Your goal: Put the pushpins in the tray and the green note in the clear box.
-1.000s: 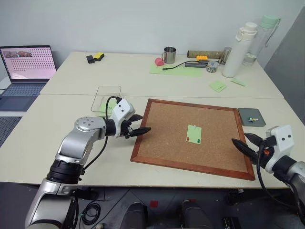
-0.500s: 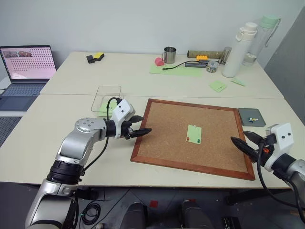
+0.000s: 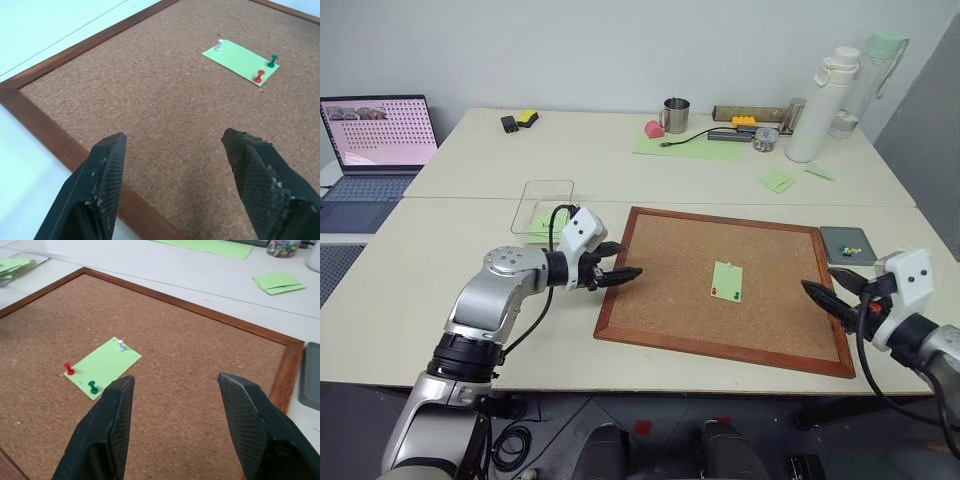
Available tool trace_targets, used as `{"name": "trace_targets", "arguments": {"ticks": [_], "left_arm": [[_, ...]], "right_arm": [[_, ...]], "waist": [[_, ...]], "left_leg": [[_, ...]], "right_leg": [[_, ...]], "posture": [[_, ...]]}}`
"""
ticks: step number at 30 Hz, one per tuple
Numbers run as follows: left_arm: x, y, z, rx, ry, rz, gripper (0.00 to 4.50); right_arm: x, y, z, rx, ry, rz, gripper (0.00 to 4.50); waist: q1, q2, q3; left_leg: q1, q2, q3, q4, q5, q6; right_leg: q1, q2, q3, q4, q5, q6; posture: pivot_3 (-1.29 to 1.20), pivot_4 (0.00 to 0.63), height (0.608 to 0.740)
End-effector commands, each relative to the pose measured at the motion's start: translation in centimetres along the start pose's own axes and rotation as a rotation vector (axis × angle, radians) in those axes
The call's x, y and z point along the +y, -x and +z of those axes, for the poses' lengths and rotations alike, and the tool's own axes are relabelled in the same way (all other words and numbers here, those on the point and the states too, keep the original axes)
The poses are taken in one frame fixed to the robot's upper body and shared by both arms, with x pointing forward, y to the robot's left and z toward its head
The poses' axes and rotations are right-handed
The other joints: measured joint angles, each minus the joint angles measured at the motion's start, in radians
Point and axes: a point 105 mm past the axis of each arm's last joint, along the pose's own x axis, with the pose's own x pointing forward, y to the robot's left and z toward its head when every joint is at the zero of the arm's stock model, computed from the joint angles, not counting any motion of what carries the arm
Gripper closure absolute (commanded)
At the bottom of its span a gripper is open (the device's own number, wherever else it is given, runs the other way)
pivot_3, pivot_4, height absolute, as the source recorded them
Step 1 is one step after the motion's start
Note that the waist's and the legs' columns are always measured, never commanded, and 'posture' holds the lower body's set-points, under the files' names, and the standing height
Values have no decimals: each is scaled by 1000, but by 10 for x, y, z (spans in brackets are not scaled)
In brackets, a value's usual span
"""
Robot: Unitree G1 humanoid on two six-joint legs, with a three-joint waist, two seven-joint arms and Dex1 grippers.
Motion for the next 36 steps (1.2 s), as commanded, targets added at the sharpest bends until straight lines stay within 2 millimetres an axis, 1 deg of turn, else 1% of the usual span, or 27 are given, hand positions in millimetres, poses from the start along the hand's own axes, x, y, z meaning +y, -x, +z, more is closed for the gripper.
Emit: {"name": "trace_targets", "arguments": {"ticks": [1,2,6,7,9,12,17,18,21,23,25,31,33,34,35,36], "left_arm": [[-10,-9,26,-114,-7,-46,1601],[-15,-12,28,-123,-6,-66,1663],[-29,-24,32,-155,6,-110,2406],[-32,-27,31,-152,2,-112,2533],[-38,-35,27,-150,-3,-119,2932],[-47,-46,22,-144,-5,-133,3461],[-51,-61,6,-131,24,-126,4352],[-52,-64,3,-125,28,-126,4452],[-54,-70,-7,-92,31,-124,4452],[-49,-76,-29,11,13,-64,4452],[-47,-78,-38,54,4,-39,4452],[-52,-75,-40,51,-1,-63,4452],[-52,-73,-40,50,-2,-63,4500],[-52,-73,-40,50,-4,-63,4500],[-51,-73,-39,50,-6,-61,4500],[-51,-73,-39,50,-7,-59,4500]], "right_arm": [[7,-13,10,-54,42,35,1781],[8,-20,9,-62,46,34,1781],[15,-48,16,-121,40,51,1781],[17,-52,15,-121,52,62,1781],[18,-61,13,-122,63,72,1781],[22,-76,4,-107,66,100,1781],[30,-100,-5,-98,70,142,1781],[33,-105,-7,-97,64,155,1781],[39,-115,-9,-101,52,182,1781],[42,-123,-17,-71,81,189,1781],[42,-128,-23,-52,87,185,1781],[42,-136,-31,-39,57,182,1781],[42,-137,-33,-39,47,181,2123],[42,-138,-33,-41,37,182,2184],[42,-138,-33,-43,31,183,2476],[42,-138,-32,-48,20,181,2626]], "waist": [[0,0,0],[0,0,0],[-1,-1,0],[-1,0,0],[-1,0,0],[0,0,0],[-1,-1,0],[-1,-1,0],[-1,0,0],[-1,0,0],[-1,0,0],[-1,0,-1],[-1,0,-1],[-1,0,-1],[-1,0,-1],[-1,0,-1]], "left_leg": [[0,0,0,0,0,0],[0,0,0,0,0,0],[0,0,0,0,0,0],[0,0,0,0,0,0],[0,0,0,0,0,0],[0,0,0,0,0,0],[0,0,1,0,0,0],[1,0,1,1,0,0],[0,0,1,0,0,0],[0,0,1,0,0,0],[0,0,1,0,0,0],[1,-1,1,1,0,0],[1,0,1,1,0,0],[1,0,1,1,0,0],[1,0,0,1,0,0],[1,0,0,1,0,0]], "right_leg": [[0,0,0,0,0,0],[0,0,0,0,0,0],[0,0,0,0,0,0],[0,0,0,0,1,-1],[0,0,0,0,1,-2],[0,0,0,0,2,-2],[0,0,0,1,2,-3],[0,0,0,1,2,-3],[0,0,0,1,2,-3],[0,0,0,1,2,-3],[0,0,0,1,2,-3],[1,0,0,1,2,-3],[1,0,1,1,2,-3],[1,0,1,1,2,-3],[1,0,0,1,2,-3],[1,0,0,1,2,-3]], "posture": [[0,150,740],[0,150,740],[0,150,740],[0,150,740],[0,150,740],[0,150,740],[0,150,740],[0,150,740],[0,150,740],[0,150,740],[0,150,740],[0,150,740],[0,150,740],[0,150,740],[0,150,740],[0,150,740]]}}
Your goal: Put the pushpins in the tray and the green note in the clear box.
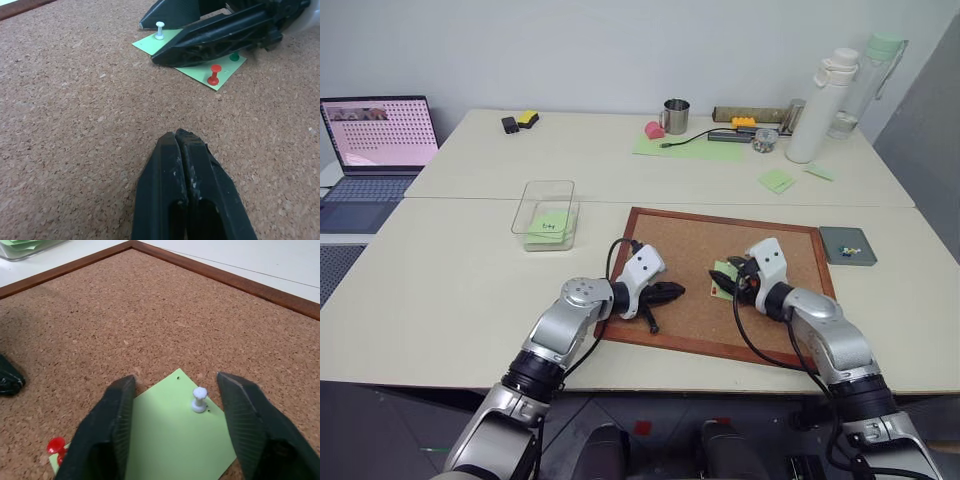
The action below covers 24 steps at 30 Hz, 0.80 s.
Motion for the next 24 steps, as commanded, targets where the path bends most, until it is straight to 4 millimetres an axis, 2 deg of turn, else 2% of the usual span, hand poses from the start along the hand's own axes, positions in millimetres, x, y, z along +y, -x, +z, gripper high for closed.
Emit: {"name": "trace_targets", "arguments": {"ticks": [1,11,18,24], "left_arm": [[0,3,-9,37,4,8,4500],[-3,3,-12,48,6,8,4500],[-4,1,-23,96,-25,9,4500],[11,-2,-28,130,-45,98,4500]], "right_arm": [[-3,-1,8,-46,-25,-4,2838],[-8,6,11,-79,-8,-21,4481],[11,19,39,-169,-23,73,4481],[14,31,57,-201,-41,81,4481]], "waist": [[0,0,0],[-1,0,0],[1,0,0],[0,1,-1]], "left_leg": [[0,0,0,0,0,0],[0,0,0,0,0,0],[0,0,-1,-1,0,0],[1,0,-1,0,0,0]], "right_leg": [[0,0,0,0,0,0],[0,0,0,0,0,0],[0,0,-1,0,0,0],[0,0,0,0,0,0]], "posture": [[0,150,740],[0,150,740],[0,150,740],[0,150,740]]}}
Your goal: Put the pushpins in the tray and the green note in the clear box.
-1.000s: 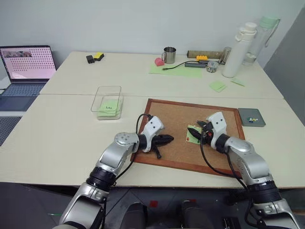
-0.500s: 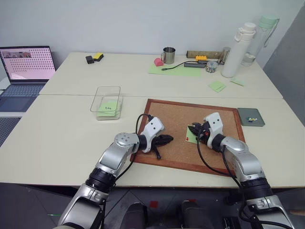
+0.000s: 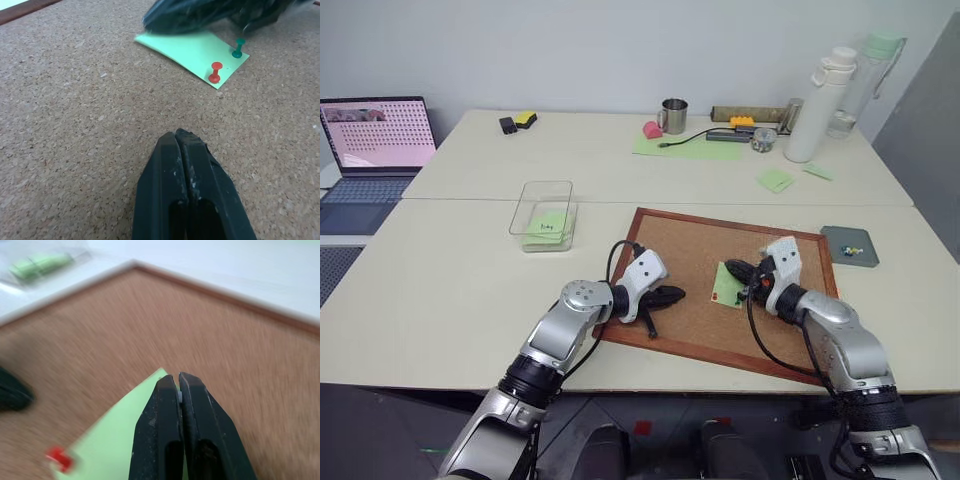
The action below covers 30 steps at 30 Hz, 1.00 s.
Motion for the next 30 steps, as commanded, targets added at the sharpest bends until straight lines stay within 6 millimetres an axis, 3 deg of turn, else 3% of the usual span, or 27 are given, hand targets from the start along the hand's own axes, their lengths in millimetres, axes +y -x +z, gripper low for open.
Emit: {"name": "trace_targets", "arguments": {"ticks": [1,6,10,13,16,18,22,30], "left_arm": [[12,-2,-26,112,7,85,4500],[13,-2,-28,120,22,98,4500],[11,-2,-28,117,31,90,4500],[8,-2,-27,114,37,83,4500],[8,-1,-26,110,44,85,4500],[7,-1,-26,110,47,89,4500],[5,2,-26,112,56,97,4500],[1,9,-29,117,82,120,4500]], "right_arm": [[7,7,27,-73,7,27,4481],[-1,17,31,-52,34,-10,4481],[-18,28,37,-44,51,-85,4481],[-57,43,42,-47,43,-272,4481],[-106,61,36,8,66,-481,4481],[-127,69,30,43,53,-550,4481],[-150,72,18,101,24,-576,4481],[-178,72,4,149,-28,-601,4481]], "waist": [[0,0,0],[2,-1,-1],[2,0,-1],[1,0,-1],[1,0,-1],[1,0,-1],[0,1,-2],[-6,1,-2]], "left_leg": [[0,0,-1,0,0,0],[0,-1,-1,1,0,0],[0,-1,-1,1,0,0],[0,-1,-1,1,0,0],[1,-1,0,1,0,0],[1,-1,1,1,0,0],[1,-1,5,0,0,0],[2,0,9,-1,0,0]], "right_leg": [[1,0,0,0,0,0],[1,0,0,0,1,1],[1,0,0,0,1,0],[1,0,1,0,1,0],[1,0,1,0,1,0],[1,0,1,-1,1,0],[1,0,1,-1,1,0],[1,0,4,-1,1,0]], "posture": [[0,150,740],[0,150,740],[0,150,740],[0,150,740],[0,150,740],[0,150,740],[0,150,740],[0,150,740]]}}
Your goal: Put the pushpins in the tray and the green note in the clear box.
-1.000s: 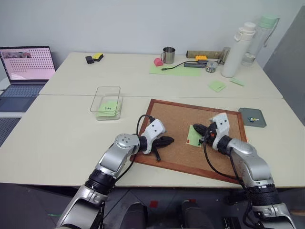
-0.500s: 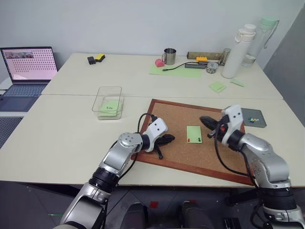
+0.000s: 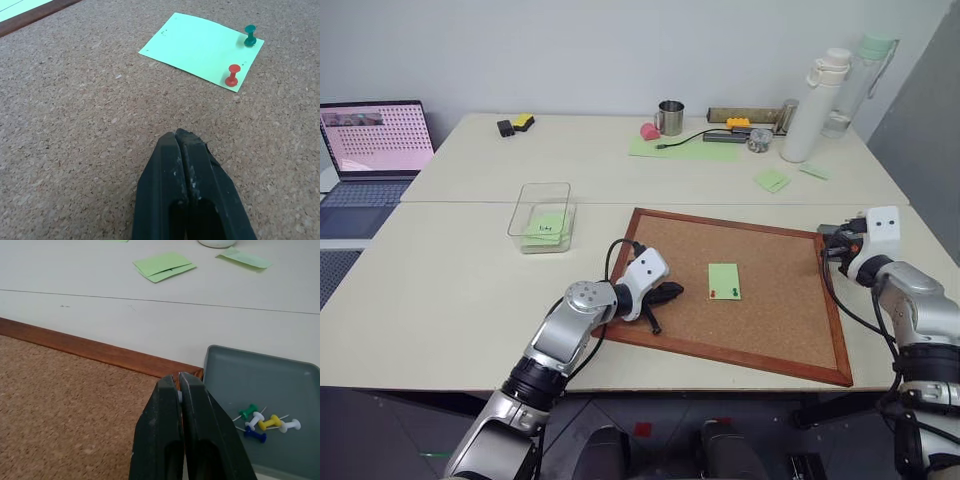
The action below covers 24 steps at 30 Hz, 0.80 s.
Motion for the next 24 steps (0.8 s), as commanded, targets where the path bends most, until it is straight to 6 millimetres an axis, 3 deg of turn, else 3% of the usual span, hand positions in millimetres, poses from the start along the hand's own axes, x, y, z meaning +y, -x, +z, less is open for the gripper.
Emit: {"name": "trace_targets", "arguments": {"ticks": [1,9,12,20,24], "left_arm": [[2,8,-30,110,61,38,4500],[4,13,-32,118,69,57,4500],[4,13,-32,119,66,60,4500],[4,12,-30,117,67,57,4500],[5,11,-30,116,65,57,4500]], "right_arm": [[-14,-4,11,-31,28,-29,4481],[-30,-10,12,-38,25,-70,4481],[-33,-10,14,-46,16,-72,4008],[-37,-7,26,-99,18,-63,2233],[-28,-2,35,-159,22,-6,2233]], "waist": [[-1,0,0],[-6,0,0],[-8,0,0],[-9,0,0],[-10,0,0]], "left_leg": [[0,0,0,0,0,0],[0,1,1,-2,0,0],[0,1,1,-2,0,0],[0,1,1,-2,0,0],[0,1,2,-2,0,0]], "right_leg": [[0,0,0,0,0,0],[-1,0,1,0,0,0],[-1,0,1,0,0,0],[-1,0,1,0,0,0],[-1,0,1,0,0,0]], "posture": [[0,150,740],[0,150,740],[0,150,740],[0,150,740],[0,150,740]]}}
